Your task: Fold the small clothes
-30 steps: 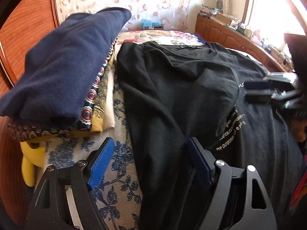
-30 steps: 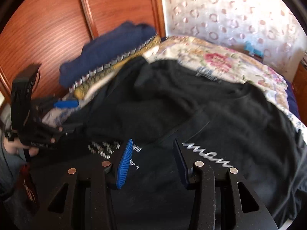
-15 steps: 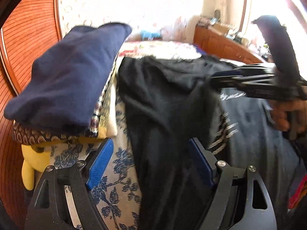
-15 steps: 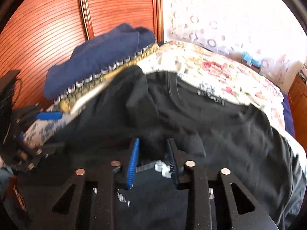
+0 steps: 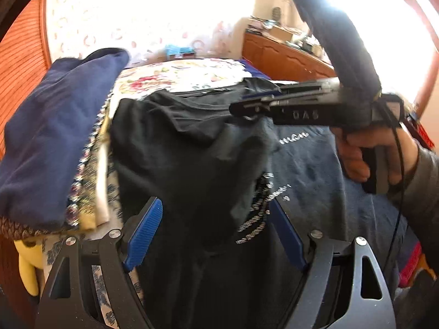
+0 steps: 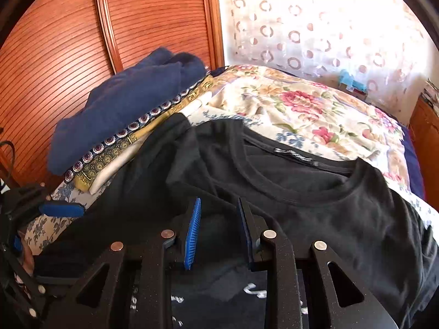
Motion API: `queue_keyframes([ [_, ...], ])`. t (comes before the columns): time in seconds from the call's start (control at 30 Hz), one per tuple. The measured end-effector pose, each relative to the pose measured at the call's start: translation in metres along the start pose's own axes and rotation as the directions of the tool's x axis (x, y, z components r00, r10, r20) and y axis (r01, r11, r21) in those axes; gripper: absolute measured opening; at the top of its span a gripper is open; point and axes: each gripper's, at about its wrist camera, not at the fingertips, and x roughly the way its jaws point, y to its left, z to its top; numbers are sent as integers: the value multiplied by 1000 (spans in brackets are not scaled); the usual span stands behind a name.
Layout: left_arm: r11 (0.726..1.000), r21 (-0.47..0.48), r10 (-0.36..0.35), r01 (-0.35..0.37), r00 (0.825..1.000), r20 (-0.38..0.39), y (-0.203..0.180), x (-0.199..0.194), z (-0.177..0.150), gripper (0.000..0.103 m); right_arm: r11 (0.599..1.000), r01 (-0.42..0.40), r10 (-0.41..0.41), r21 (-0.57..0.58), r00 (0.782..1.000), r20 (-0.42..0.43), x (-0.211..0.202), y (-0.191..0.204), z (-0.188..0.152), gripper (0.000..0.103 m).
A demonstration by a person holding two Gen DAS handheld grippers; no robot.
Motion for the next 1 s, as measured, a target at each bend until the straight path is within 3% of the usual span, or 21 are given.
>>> queue_keyframes([
  [0.17,995,60,78,-75,996,-43,-11,25,18,81,999,0,0,32,1000,14,-26,-10,-12,28],
  [0.4,985,9,170,-170,984,-53,19,44,43,81,998,-53,52,31,998,18,-50,-4,-34,28],
  [0.63,982,9,187,-186,981,-52,26,52,40,81,991,-132,130,-39,991,-36,-32,18,-44,28],
  [1.0,990,-19,141,-141,990,11,20,25,28,81,994,-108,107,-22,993,-47,12,6,-17,28],
])
